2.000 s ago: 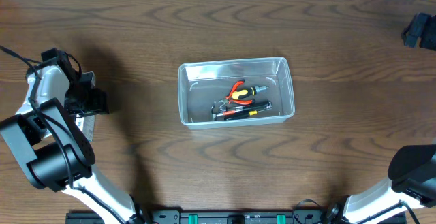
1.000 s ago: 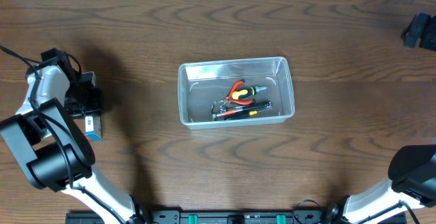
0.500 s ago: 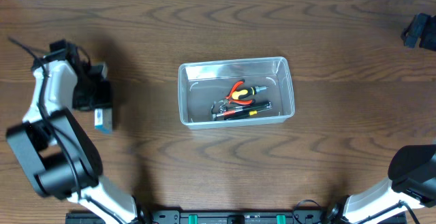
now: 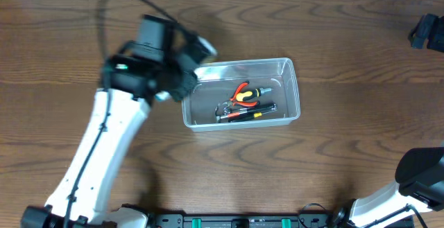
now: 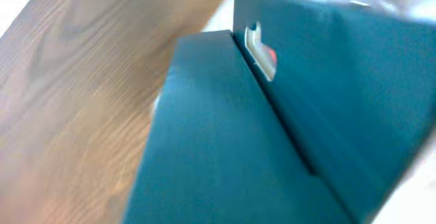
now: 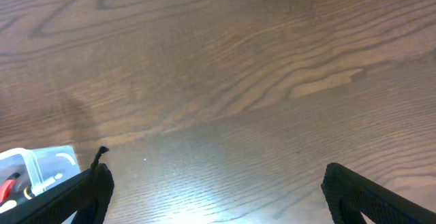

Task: Pack container
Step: 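Carry the teal box into the container and release it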

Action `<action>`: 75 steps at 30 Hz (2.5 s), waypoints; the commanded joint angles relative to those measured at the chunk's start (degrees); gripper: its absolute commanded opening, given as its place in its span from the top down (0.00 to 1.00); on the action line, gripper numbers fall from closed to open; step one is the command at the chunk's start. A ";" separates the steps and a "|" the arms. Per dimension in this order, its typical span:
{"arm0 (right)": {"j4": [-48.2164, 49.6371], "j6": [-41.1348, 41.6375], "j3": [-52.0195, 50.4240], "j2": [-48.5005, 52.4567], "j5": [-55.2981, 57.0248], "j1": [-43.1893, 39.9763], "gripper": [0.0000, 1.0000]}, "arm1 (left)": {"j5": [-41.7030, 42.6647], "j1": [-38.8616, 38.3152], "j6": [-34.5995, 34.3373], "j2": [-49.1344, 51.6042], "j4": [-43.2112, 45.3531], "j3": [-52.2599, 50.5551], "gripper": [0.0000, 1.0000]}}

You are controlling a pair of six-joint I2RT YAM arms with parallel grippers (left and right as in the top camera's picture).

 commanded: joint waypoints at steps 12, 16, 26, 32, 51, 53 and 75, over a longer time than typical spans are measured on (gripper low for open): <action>-0.28 0.22 -0.13 -0.11 -0.44 -0.15 0.01 | 1.66 -16.11 16.59 18.49 0.37 -0.04 0.94; -0.26 0.20 -0.13 -0.11 -0.44 -0.15 0.01 | 1.64 -15.76 16.59 23.50 0.94 -0.04 0.94; -0.31 0.20 -0.13 -0.11 -0.46 -0.15 0.01 | 1.62 -13.94 16.52 27.63 5.46 -0.04 0.90; -0.31 0.22 -0.13 -0.11 -0.44 -0.15 0.01 | 1.60 -13.11 16.48 27.61 6.14 -0.04 0.45; -0.48 0.22 -0.13 -0.11 -0.44 -0.15 0.01 | -12.76 -13.00 12.37 27.56 14.19 -0.04 0.40; -0.48 0.22 -0.13 -0.11 -0.44 -0.15 0.01 | -13.94 -13.00 12.35 27.47 14.34 -0.04 0.40; -0.87 -6.93 -0.13 -0.11 -2.69 3.98 0.01 | -21.00 -9.66 -0.31 11.43 13.11 -0.04 0.14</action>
